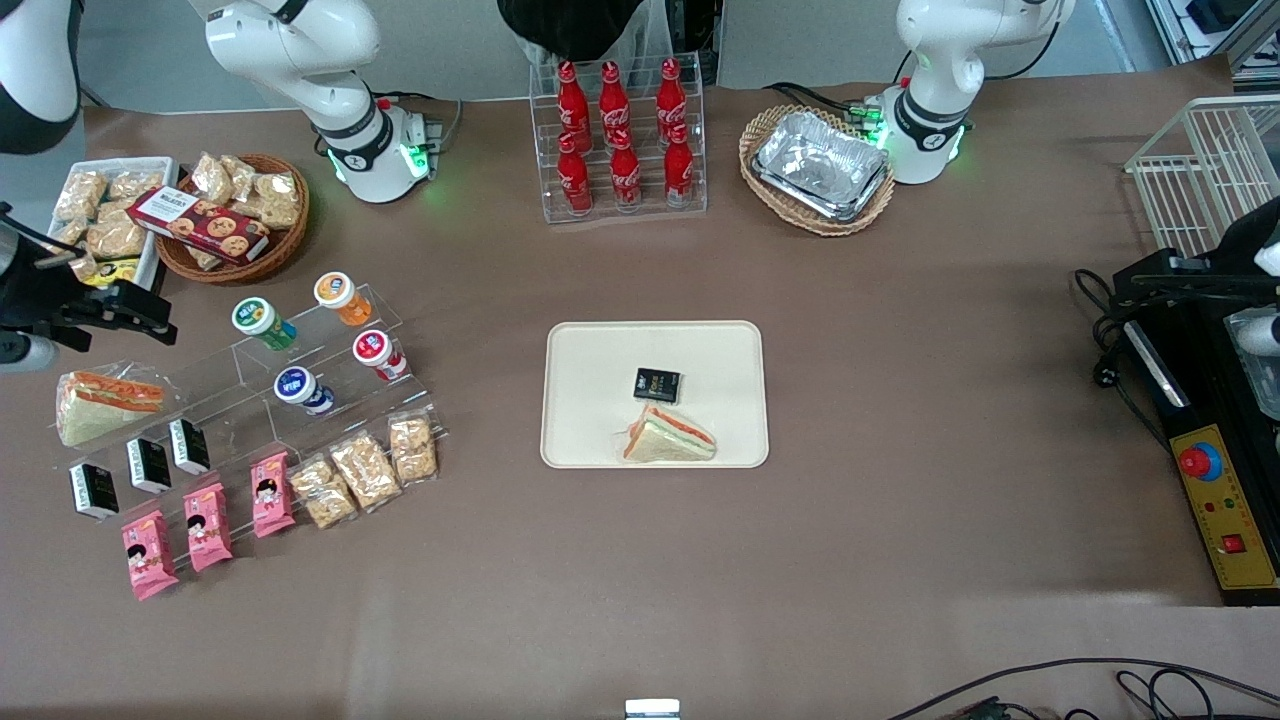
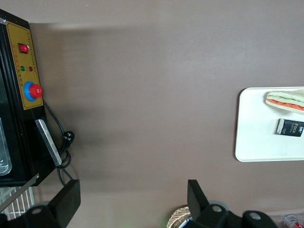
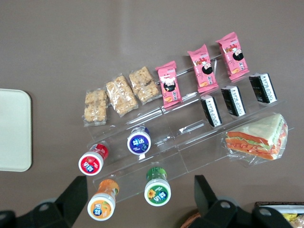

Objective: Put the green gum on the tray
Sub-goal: 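Move the right gripper over the display rack toward the gum bottles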

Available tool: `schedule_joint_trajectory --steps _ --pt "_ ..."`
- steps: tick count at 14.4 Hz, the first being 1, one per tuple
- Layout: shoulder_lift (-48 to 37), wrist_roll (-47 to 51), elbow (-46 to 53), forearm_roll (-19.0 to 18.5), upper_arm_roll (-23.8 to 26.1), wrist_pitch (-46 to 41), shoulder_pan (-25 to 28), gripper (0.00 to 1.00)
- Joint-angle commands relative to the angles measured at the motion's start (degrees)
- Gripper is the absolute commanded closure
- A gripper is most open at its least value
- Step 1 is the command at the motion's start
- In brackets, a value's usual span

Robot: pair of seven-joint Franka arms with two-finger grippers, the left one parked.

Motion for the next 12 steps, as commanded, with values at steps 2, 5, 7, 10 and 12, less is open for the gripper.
schedule_joint_trajectory --steps 2,5,7,10,12 --pt "-0.28 0.01 0.22 2.74 -1.15 -0.42 -0.19 0.00" --pt "-0.01 0.09 0.40 2.84 -1.06 -0.50 0.08 0.00" --pt "-0.36 -0.08 -0.82 2.49 -1.24 -0.42 -0.19 0.00" --pt "-6.31 -4.99 -9.84 2.23 -2.20 3.07 -1.77 0.00" --pt "-12.72 -7.19 -19.42 1.97 -2.21 8.00 -3.43 0.00"
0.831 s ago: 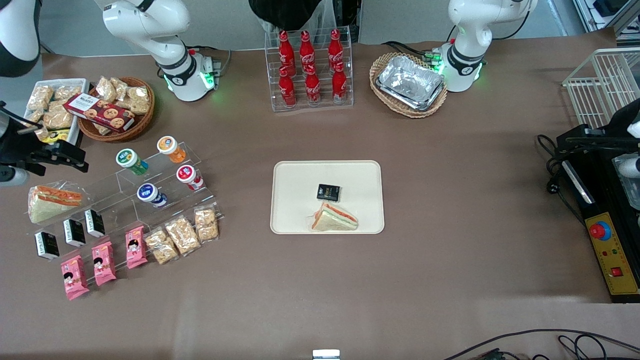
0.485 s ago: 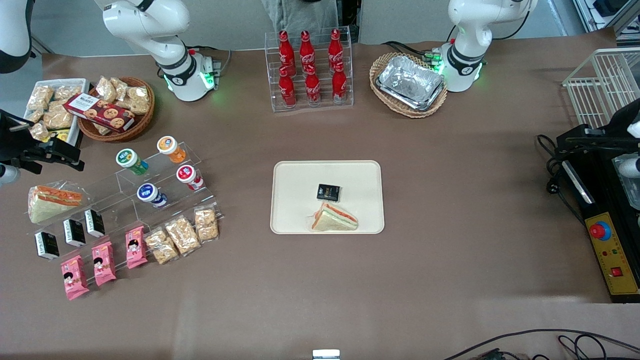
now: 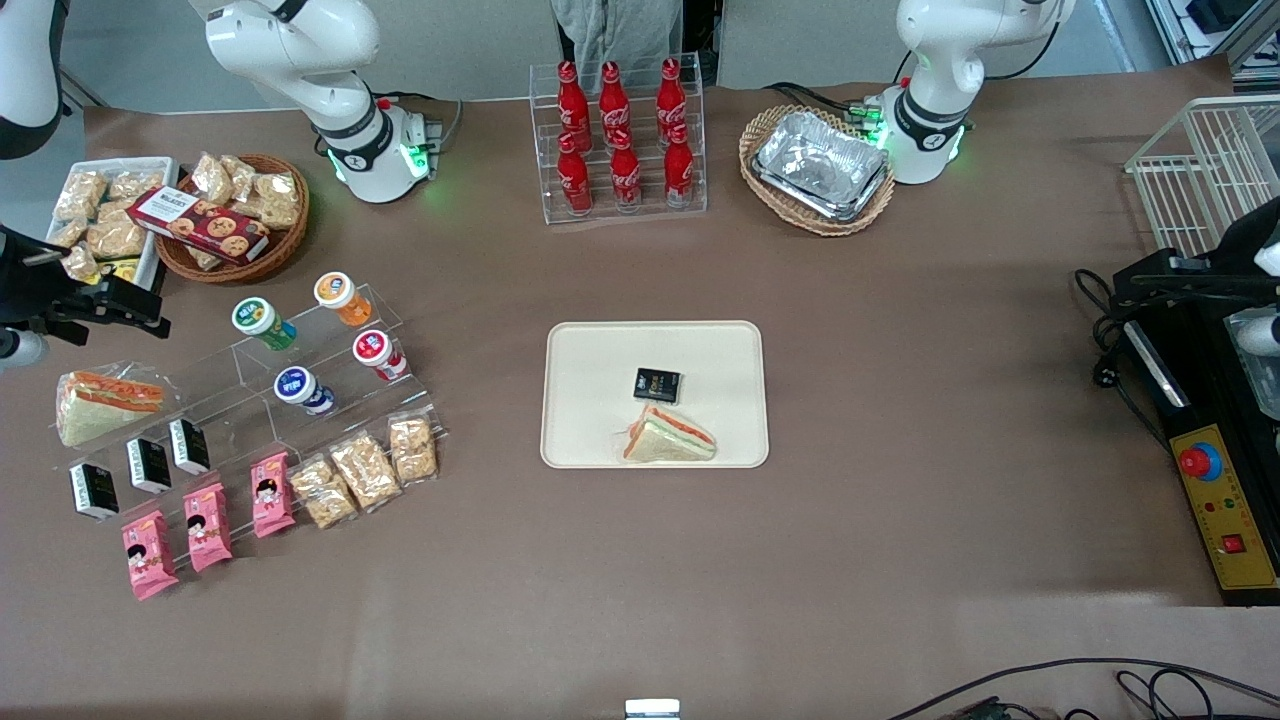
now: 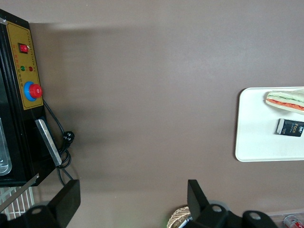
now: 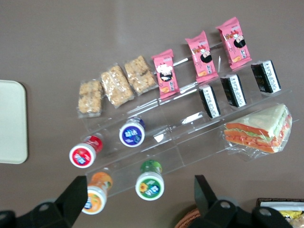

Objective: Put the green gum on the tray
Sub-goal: 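Move the right gripper over the display rack toward the gum bottles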

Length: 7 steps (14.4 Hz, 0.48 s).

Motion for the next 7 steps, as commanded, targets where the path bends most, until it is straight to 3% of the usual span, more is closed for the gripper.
schedule_joint_trajectory --steps 1,7 --pt "-12.90 -5.98 -17.69 0.56 -0.29 7.86 -3.02 0.00" --pt "-17.15 -8.55 -23.70 0.56 -0.55 8.84 -6.99 0.00"
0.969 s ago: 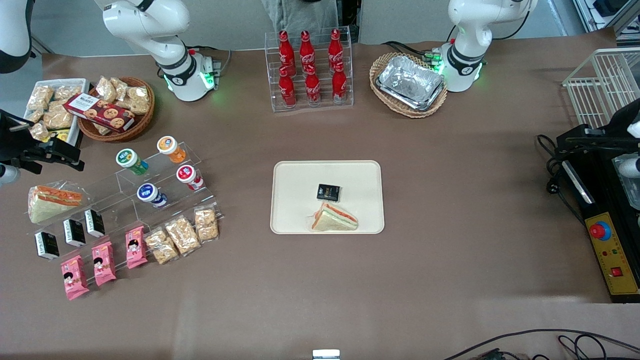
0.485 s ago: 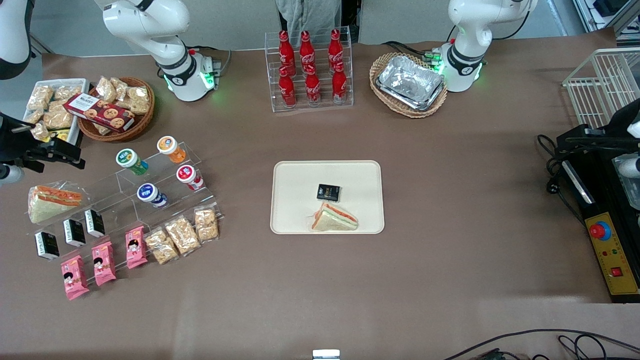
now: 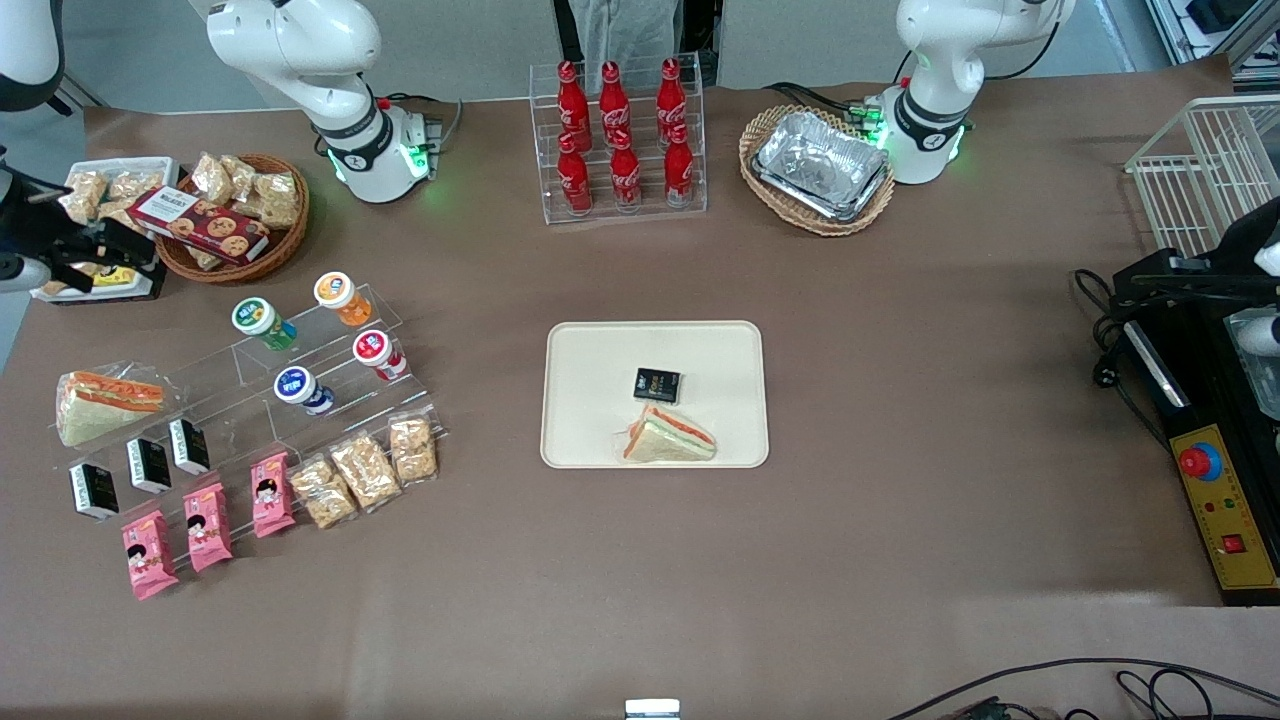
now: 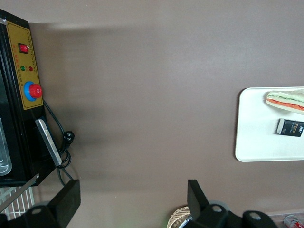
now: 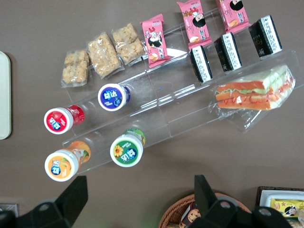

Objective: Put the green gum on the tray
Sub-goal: 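Move the right gripper over the display rack toward the gum bottles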

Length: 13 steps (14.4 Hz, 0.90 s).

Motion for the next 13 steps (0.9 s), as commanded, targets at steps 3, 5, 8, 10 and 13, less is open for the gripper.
schedule_joint_trajectory --steps 3,5,8,10,13 --pt "-1.66 -0.59 -2.97 0.56 -0.18 2.70 -0.33 0.00" --pt "-1.66 0.28 -4.11 0.56 0.00 3.14 -0.16 0.00" --pt "-1.75 3.88 -6.13 0.56 1.13 5.24 0.63 0.00" --pt "-1.75 5.12 -7.53 0.56 2.37 6.65 0.63 0.00" --pt "-1.58 5.21 -9.38 0.56 2.63 8.32 0.63 0.00"
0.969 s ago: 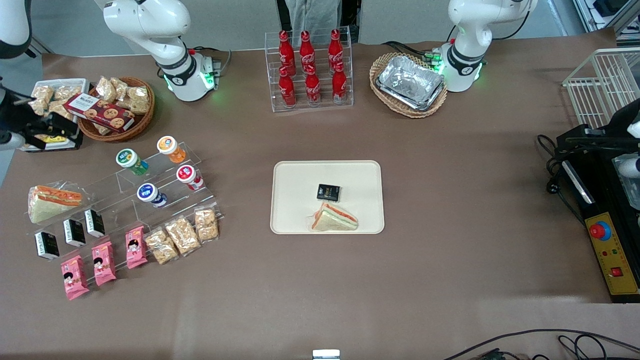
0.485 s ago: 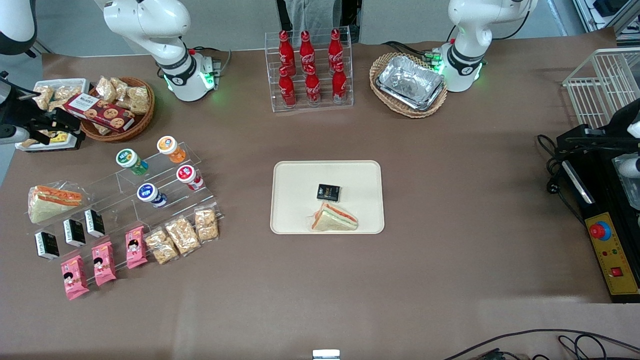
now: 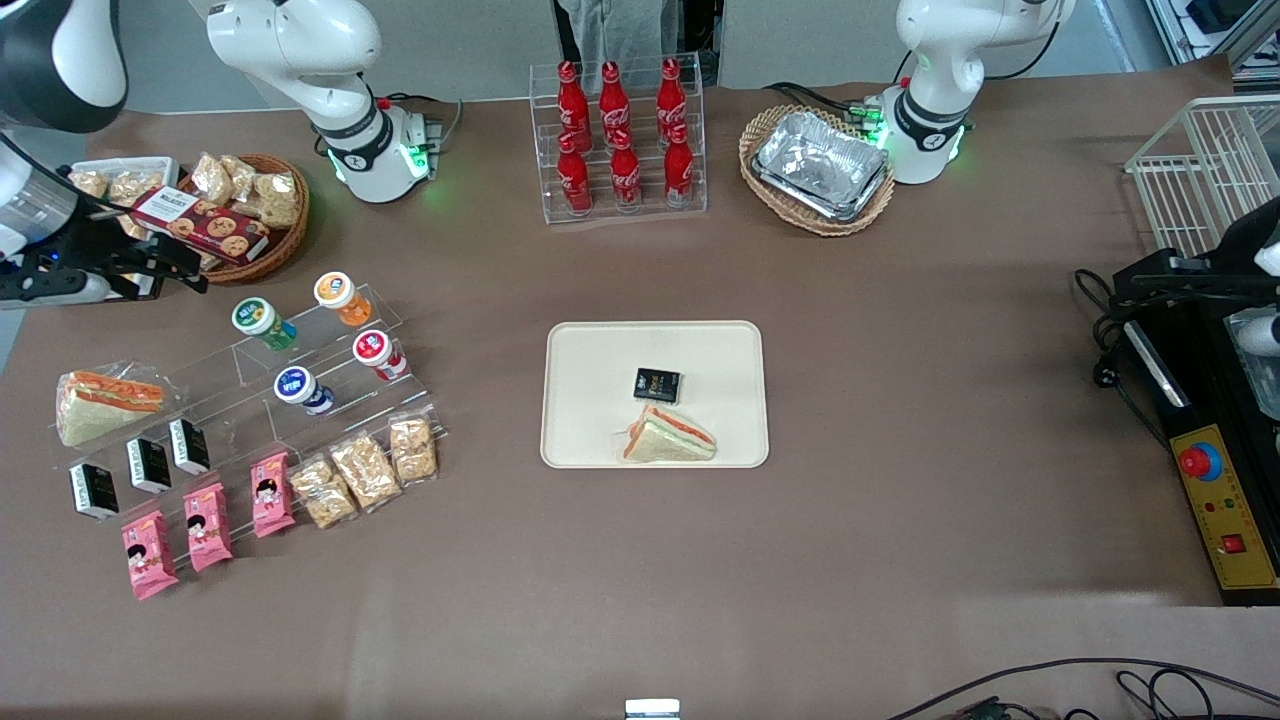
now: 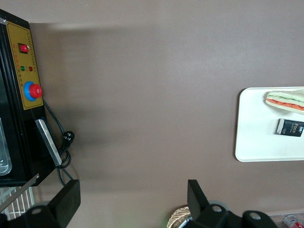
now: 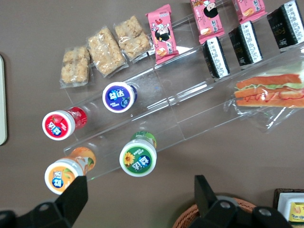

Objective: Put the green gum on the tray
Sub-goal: 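Lower the right gripper onto the green gum bottle and close it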

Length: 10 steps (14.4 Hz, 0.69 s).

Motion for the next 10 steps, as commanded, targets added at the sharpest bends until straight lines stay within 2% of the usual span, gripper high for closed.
schedule_joint_trajectory --steps 1,5,10 --pt "-0.40 0.68 -3.52 0.56 0.27 2.80 -0.05 0.00" --pt "0.74 0.68 -8.97 0.38 0.27 9.12 -0.05 0.00" --pt "3.29 0.76 -12.06 0.38 0.27 13.00 -0.05 0.00"
